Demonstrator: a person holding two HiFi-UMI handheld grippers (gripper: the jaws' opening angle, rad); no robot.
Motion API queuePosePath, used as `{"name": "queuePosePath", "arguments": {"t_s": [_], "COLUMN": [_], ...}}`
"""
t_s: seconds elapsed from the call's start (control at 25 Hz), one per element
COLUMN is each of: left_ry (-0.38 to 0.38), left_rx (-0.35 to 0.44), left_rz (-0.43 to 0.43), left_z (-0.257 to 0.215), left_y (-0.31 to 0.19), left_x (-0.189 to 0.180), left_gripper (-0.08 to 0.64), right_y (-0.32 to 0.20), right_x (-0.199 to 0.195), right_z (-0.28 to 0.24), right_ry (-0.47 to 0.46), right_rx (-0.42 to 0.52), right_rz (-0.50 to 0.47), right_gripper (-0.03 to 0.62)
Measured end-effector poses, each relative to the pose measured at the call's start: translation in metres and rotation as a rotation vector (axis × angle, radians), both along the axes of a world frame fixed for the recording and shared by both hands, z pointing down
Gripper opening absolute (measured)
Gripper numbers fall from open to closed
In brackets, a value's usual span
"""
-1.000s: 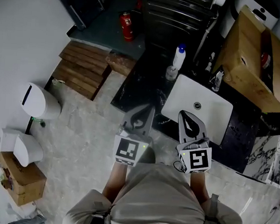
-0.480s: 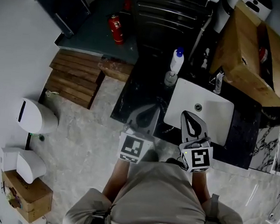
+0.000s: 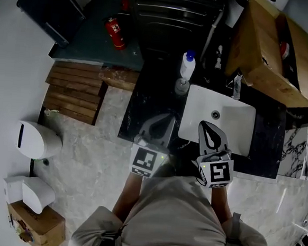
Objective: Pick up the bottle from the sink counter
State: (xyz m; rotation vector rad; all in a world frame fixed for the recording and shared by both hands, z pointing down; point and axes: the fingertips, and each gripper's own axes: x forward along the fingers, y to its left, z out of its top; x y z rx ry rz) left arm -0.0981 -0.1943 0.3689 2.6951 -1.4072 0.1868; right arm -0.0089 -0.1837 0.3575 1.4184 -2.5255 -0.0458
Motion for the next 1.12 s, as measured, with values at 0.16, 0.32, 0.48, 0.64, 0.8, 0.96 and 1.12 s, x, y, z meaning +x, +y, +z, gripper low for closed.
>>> {"name": "queuePosePath", "arguments": {"t_s": [0.16,0.32,0.48,0.64,0.8,0.96,1.12], "left_ry": [0.001,0.002,-0.012,-0.027,-0.030,-0.041,-0.049], "left_rx": [-0.009,-0.022,-0.031,-0.048,-0.062,-0.082,-0.108], "left_rz": [0.010,0.012,0.021,0.023,0.024,0.027,0.027], "left_z": [0.007,0.016,0.028,0.040,0.049,0.060,0.073], "left_y": [-0.010,-0.017,-0.024,-0.034,-0.046,-0.058,-0.068], "left_x": [0.002,0.004,0.005,0.006,0.009,0.011,0.013], "left_gripper": [0.003,0.003,0.003,0.005,0.005,0.005,0.005], "right_y": [-0.007,-0.014,-0.023,-0.031,-0.040,-0.051,-0.061], "right_x": [0.001,0.004,0.003,0.001,0.000,-0.002,-0.006], "right_z": [0.007,0.018,0.029,0.040,0.051,0.060,0.071], "right_ry": [-0.002,0.002,-0.001,-0.001,0.005,0.008,0.009], "right_rx": [-0.014,-0.029,-0.049,-0.075,-0.097,-0.112,-0.133], "right_rz": [0.009,0.006,0.005,-0.009,-0.023,-0.034,-0.051], "right_gripper": [-0.005,-0.005,-0.005,-0.005,-0.005,-0.005,-0.005]}}
